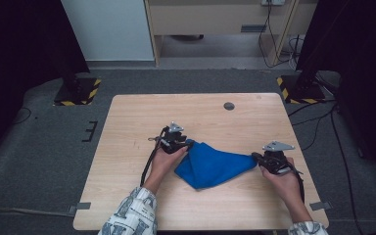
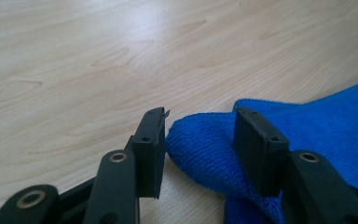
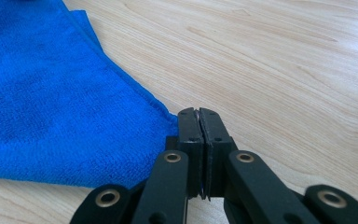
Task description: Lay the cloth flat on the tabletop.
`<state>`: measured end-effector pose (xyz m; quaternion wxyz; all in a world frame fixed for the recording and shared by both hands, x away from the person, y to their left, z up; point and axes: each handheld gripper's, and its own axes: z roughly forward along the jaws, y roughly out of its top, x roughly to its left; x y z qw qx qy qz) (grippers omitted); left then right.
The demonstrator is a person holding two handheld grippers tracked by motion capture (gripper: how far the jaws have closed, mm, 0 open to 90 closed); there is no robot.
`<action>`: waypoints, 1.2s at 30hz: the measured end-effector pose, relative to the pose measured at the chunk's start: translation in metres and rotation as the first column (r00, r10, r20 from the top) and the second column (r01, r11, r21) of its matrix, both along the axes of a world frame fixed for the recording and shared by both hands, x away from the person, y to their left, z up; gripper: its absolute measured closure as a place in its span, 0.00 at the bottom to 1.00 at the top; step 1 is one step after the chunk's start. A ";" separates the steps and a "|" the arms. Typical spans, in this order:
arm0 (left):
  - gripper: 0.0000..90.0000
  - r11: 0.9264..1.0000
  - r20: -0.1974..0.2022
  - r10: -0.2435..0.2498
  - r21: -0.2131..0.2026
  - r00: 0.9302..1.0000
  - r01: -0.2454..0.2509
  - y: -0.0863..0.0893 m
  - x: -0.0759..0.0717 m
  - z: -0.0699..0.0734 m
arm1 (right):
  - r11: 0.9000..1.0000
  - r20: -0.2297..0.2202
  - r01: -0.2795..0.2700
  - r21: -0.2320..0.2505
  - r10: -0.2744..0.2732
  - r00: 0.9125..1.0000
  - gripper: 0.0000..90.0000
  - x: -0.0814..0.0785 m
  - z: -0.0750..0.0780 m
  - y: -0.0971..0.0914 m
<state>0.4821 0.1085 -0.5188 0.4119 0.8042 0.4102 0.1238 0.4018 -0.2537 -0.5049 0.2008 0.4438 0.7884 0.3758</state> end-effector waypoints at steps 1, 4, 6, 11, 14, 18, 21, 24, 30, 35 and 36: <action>0.59 1.000 -0.006 -0.002 0.011 1.000 0.002 -0.002 0.001 -0.002 | 1.000 -0.001 -0.002 -0.003 0.002 1.000 0.99 0.000 0.000 0.000; 0.58 0.999 -0.023 0.003 0.034 1.000 -0.002 -0.003 0.002 -0.006 | 1.000 0.005 0.004 -0.012 -0.004 1.000 0.99 0.002 -0.001 -0.003; 0.58 0.999 -0.027 0.013 0.041 1.000 -0.012 -0.003 0.002 -0.009 | 1.000 0.003 0.019 -0.012 -0.019 1.000 0.99 0.003 -0.002 -0.005; 0.61 0.999 -0.025 0.019 0.035 1.000 -0.018 0.000 0.001 -0.013 | 0.999 0.005 0.039 -0.017 -0.039 0.999 0.99 0.004 -0.002 -0.010; 0.65 0.999 -0.017 0.011 0.034 1.000 -0.011 -0.001 0.000 -0.014 | 0.999 -0.003 0.038 -0.011 -0.038 0.999 0.99 0.004 -0.003 -0.010; 0.75 0.999 -0.018 -0.005 0.044 1.000 0.005 -0.003 -0.004 -0.013 | 0.999 0.008 0.040 -0.005 -0.040 0.999 0.99 0.004 -0.002 -0.009; 0.86 0.999 -0.018 -0.018 0.048 1.000 0.019 -0.007 -0.007 -0.013 | 0.998 0.015 0.064 0.014 -0.065 0.998 0.91 0.002 0.000 -0.011; 0.92 0.999 -0.019 -0.013 0.046 1.000 0.014 -0.008 -0.010 -0.014 | 0.997 0.020 0.066 0.046 -0.067 0.998 0.82 0.001 0.002 -0.013; 0.95 0.999 -0.015 0.003 0.033 1.000 -0.002 -0.007 -0.015 -0.013 | 0.996 0.001 0.076 0.053 -0.076 0.997 0.65 0.004 -0.003 -0.012; 0.95 1.000 -0.014 0.007 0.022 1.000 -0.007 -0.004 -0.017 -0.012 | 0.996 -0.043 0.073 0.054 -0.070 0.997 0.59 0.011 -0.014 -0.009; 0.95 1.000 -0.012 0.007 0.019 1.000 -0.006 -0.004 -0.017 -0.012 | 0.996 -0.059 0.069 0.056 -0.066 0.996 0.63 0.013 -0.016 -0.009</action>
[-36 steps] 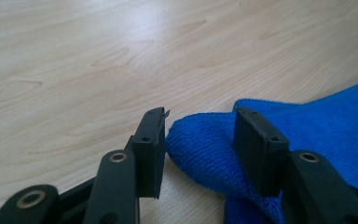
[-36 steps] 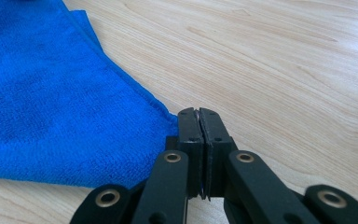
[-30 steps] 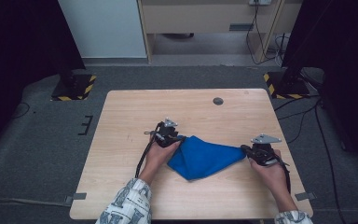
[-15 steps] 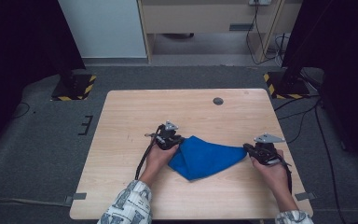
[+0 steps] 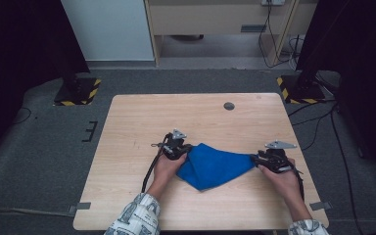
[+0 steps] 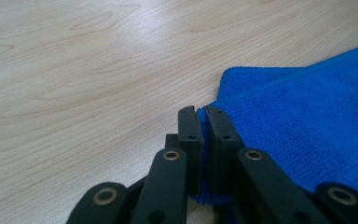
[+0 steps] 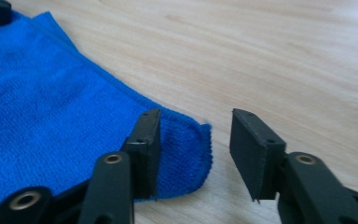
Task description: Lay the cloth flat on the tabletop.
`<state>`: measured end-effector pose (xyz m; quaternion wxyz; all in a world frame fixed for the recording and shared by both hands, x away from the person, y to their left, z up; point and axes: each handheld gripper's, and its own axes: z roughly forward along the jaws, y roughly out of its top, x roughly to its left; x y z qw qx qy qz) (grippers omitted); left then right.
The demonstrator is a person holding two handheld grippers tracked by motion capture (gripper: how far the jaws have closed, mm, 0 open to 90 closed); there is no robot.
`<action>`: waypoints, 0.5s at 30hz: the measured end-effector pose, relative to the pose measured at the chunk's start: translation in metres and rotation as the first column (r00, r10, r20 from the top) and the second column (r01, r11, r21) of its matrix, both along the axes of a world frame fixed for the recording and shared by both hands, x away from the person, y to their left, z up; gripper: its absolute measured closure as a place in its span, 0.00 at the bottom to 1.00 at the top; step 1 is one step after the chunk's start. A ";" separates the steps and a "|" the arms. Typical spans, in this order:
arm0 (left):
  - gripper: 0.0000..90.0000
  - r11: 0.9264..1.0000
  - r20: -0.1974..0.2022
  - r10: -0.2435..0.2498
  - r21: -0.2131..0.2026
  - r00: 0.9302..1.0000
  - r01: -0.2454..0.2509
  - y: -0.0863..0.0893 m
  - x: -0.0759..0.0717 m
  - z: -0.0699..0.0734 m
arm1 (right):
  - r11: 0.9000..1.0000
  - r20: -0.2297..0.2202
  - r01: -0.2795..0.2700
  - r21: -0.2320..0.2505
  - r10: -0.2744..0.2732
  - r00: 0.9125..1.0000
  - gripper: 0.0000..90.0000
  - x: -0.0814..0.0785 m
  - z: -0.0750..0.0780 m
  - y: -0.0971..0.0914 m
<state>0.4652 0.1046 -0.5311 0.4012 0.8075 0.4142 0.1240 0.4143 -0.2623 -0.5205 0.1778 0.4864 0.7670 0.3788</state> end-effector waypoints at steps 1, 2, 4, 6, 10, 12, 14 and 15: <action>0.95 1.000 0.001 0.000 -0.001 1.000 0.000 0.000 -0.001 0.000 | 1.000 -0.010 -0.002 0.011 0.002 1.000 0.68 0.001 -0.001 0.001; 0.95 1.000 0.005 -0.001 -0.003 1.000 0.001 0.000 -0.001 0.001 | 1.000 -0.017 -0.013 0.022 0.014 1.000 0.74 0.002 -0.002 0.000; 0.95 1.000 0.009 -0.002 -0.009 1.000 0.002 0.000 -0.002 0.002 | 0.999 -0.023 -0.022 0.036 0.023 0.999 0.86 0.002 -0.001 0.000; 0.95 1.000 0.013 -0.001 -0.014 1.000 0.001 0.002 -0.002 0.003 | 0.999 -0.025 -0.032 0.039 0.033 0.999 0.96 0.001 0.000 -0.001; 0.95 1.000 0.020 0.000 -0.029 1.000 0.001 0.004 -0.004 0.006 | 0.998 -0.005 -0.036 0.046 0.037 0.999 0.99 0.000 0.004 -0.003; 0.95 0.999 0.028 -0.004 -0.033 1.000 0.005 0.006 -0.005 0.009 | 0.998 0.015 -0.028 0.053 0.027 1.000 0.99 -0.002 0.009 -0.003; 0.95 0.999 0.039 -0.005 -0.044 0.999 0.006 0.008 -0.007 0.013 | 0.998 0.037 -0.027 0.052 0.025 0.999 0.99 -0.003 0.014 -0.002; 0.96 0.999 0.041 -0.005 -0.051 0.999 0.008 0.008 -0.008 0.015 | 0.999 0.049 -0.028 0.044 0.026 0.998 0.99 -0.005 0.017 -0.001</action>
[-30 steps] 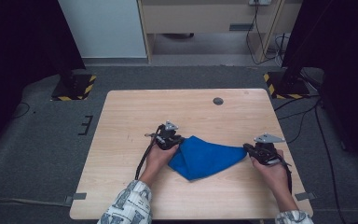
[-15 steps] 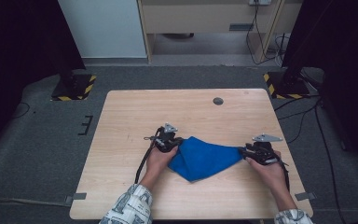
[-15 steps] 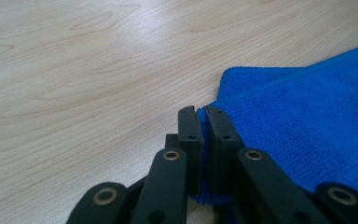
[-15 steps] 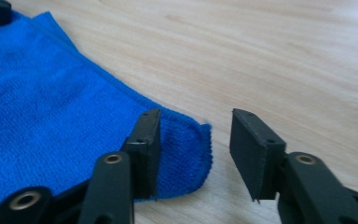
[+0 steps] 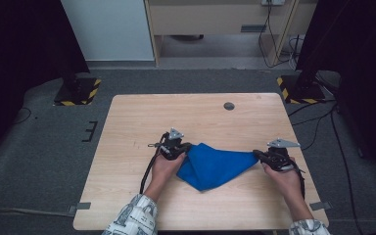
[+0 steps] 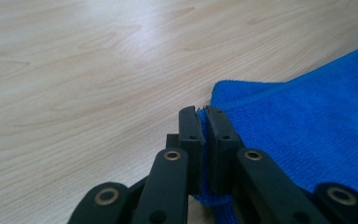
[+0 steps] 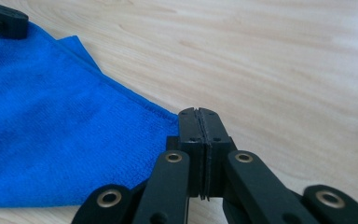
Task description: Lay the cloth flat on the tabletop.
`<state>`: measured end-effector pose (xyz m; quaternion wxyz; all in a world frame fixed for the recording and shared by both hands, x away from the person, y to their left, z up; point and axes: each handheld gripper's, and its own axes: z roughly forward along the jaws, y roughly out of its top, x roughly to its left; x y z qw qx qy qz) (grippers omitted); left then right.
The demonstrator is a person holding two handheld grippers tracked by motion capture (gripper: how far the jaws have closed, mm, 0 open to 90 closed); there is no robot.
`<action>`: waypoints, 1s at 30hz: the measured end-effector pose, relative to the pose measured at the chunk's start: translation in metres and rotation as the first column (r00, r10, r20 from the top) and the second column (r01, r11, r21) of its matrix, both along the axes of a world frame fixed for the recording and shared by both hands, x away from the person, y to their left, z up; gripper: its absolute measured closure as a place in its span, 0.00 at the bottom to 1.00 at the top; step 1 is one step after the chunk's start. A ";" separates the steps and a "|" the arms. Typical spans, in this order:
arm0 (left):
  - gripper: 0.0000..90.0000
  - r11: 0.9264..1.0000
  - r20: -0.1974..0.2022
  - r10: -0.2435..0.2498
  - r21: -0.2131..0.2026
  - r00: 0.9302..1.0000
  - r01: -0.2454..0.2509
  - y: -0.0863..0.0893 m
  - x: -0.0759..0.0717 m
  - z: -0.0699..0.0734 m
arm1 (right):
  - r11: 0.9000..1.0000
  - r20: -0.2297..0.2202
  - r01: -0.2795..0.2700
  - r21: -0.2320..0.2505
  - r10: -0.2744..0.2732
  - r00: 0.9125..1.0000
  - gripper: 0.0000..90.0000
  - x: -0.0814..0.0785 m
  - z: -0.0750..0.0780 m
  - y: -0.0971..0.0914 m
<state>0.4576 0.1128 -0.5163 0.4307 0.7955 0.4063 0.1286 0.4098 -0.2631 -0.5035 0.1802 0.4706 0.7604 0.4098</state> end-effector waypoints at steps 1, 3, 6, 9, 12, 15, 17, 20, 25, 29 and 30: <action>0.96 1.000 0.011 0.000 -0.009 1.000 0.000 0.001 -0.001 0.004 | 1.000 0.010 -0.005 -0.005 0.005 1.000 0.99 -0.001 0.002 0.001; 0.96 1.000 0.027 0.000 -0.011 1.000 0.000 0.003 -0.002 0.010 | 1.000 0.042 -0.005 -0.002 0.005 0.999 0.99 -0.005 0.010 0.005; 0.96 0.999 0.049 0.005 -0.036 0.999 -0.003 0.007 -0.003 0.024 | 1.000 0.089 -0.007 0.005 0.006 0.996 0.99 -0.008 0.023 0.009; 0.96 0.999 0.064 0.008 -0.039 0.998 -0.005 0.009 -0.004 0.034 | 1.000 0.119 -0.007 0.015 0.005 0.993 1.00 -0.008 0.033 0.012; 0.96 0.999 0.086 0.013 -0.042 0.996 -0.009 0.011 -0.006 0.044 | 1.000 0.138 -0.006 0.030 0.002 0.990 1.00 -0.007 0.043 0.012; 0.97 0.999 0.107 0.019 -0.046 0.994 -0.014 0.014 -0.008 0.057 | 0.999 0.156 -0.001 0.040 -0.005 0.988 1.00 -0.006 0.054 0.010; 0.97 0.999 0.121 0.020 -0.044 0.992 -0.015 0.016 -0.010 0.066 | 0.999 0.165 -0.006 0.039 -0.001 0.986 1.00 -0.006 0.062 0.010; 0.97 0.999 0.144 0.024 -0.051 0.989 -0.017 0.018 -0.013 0.079 | 0.999 0.179 -0.012 0.038 0.005 0.984 1.00 -0.008 0.076 0.011; 0.97 0.998 0.185 0.030 -0.051 0.982 -0.020 0.022 -0.020 0.104 | 0.998 0.233 -0.047 0.050 0.034 0.972 1.00 -0.013 0.100 0.016; 0.97 0.999 0.208 0.032 -0.048 0.978 -0.023 0.025 -0.023 0.120 | 0.997 0.265 -0.059 0.046 0.045 0.963 1.00 -0.014 0.119 0.021; 0.97 0.999 0.214 0.035 -0.048 0.976 -0.025 0.025 -0.024 0.124 | 0.997 0.267 -0.060 0.046 0.046 0.963 1.00 -0.014 0.121 0.022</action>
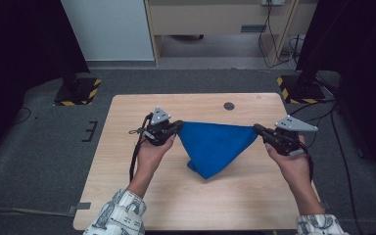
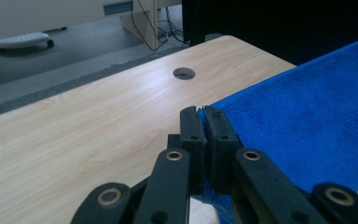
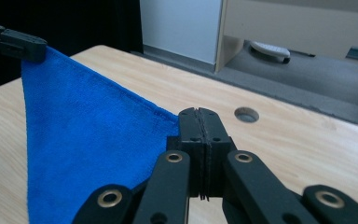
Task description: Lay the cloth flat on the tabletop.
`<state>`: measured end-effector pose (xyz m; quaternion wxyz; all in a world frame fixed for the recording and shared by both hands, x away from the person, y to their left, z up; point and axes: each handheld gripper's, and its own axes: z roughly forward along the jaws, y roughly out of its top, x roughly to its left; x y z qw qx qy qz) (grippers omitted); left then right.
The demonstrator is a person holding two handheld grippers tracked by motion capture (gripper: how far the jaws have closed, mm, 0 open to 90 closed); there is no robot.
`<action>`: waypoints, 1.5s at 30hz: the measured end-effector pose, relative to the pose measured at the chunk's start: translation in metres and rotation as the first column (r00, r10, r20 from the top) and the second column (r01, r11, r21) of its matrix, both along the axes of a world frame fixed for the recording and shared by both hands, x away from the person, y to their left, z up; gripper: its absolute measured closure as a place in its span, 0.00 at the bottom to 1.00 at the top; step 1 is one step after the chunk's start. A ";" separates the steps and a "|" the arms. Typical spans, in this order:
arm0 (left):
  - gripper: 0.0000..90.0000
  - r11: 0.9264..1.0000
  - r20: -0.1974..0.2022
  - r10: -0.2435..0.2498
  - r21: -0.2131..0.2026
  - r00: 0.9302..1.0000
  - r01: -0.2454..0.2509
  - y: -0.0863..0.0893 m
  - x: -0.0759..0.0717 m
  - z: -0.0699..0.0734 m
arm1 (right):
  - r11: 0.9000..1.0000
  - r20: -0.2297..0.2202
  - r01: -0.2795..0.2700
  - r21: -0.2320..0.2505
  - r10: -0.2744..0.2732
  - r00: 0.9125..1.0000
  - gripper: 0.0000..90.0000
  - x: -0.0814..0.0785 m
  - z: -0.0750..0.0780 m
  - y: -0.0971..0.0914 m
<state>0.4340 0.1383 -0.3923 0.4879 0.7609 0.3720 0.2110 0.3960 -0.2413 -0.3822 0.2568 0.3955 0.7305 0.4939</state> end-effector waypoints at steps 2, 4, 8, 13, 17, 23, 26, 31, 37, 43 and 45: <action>0.97 1.000 0.008 0.005 0.003 1.000 -0.005 0.002 0.000 0.005 | 1.000 0.006 -0.001 -0.003 0.001 1.000 1.00 0.002 0.005 0.002; 0.97 1.000 0.014 0.013 0.004 1.000 -0.013 0.004 0.000 0.010 | 1.000 0.009 0.000 -0.006 0.000 1.000 1.00 0.004 0.009 0.003; 0.97 1.000 0.009 0.025 -0.008 1.000 -0.025 0.008 0.005 0.011 | 1.000 0.002 -0.005 -0.005 0.005 1.000 1.00 0.013 0.008 0.004; 0.97 0.999 -0.004 0.029 -0.013 1.000 -0.029 0.010 0.014 0.007 | 1.000 -0.028 -0.006 -0.007 0.006 1.000 1.00 0.026 0.001 0.007; 0.97 0.999 -0.026 0.041 -0.016 0.999 -0.042 0.011 0.024 0.000 | 1.000 -0.041 -0.007 -0.012 0.007 0.999 1.00 0.038 -0.004 0.009; 0.97 0.998 -0.017 0.054 -0.027 0.998 -0.055 0.012 0.028 -0.001 | 1.000 -0.046 -0.006 -0.008 0.006 0.999 1.00 0.049 -0.007 0.011; 0.97 0.998 -0.005 0.057 -0.034 0.998 -0.057 0.013 0.026 0.001 | 1.000 -0.035 -0.007 -0.006 0.007 0.999 1.00 0.048 -0.002 0.011; 0.97 0.997 0.017 0.062 -0.043 0.998 -0.061 0.015 0.022 0.007 | 1.000 -0.004 -0.012 0.002 0.012 1.000 1.00 0.041 0.011 0.010; 0.97 0.998 0.028 0.051 -0.048 0.998 -0.050 0.014 0.018 0.013 | 1.000 0.012 -0.018 0.000 0.018 1.000 1.00 0.038 0.019 0.010; 0.97 0.998 0.055 0.038 -0.048 0.998 -0.035 0.015 0.007 0.021 | 0.999 0.035 -0.035 0.009 0.034 0.999 1.00 0.027 0.025 0.011; 0.97 0.998 0.061 0.037 -0.049 0.997 -0.034 0.016 0.004 0.023 | 1.000 0.038 -0.029 0.010 0.029 0.999 1.00 0.023 0.026 0.010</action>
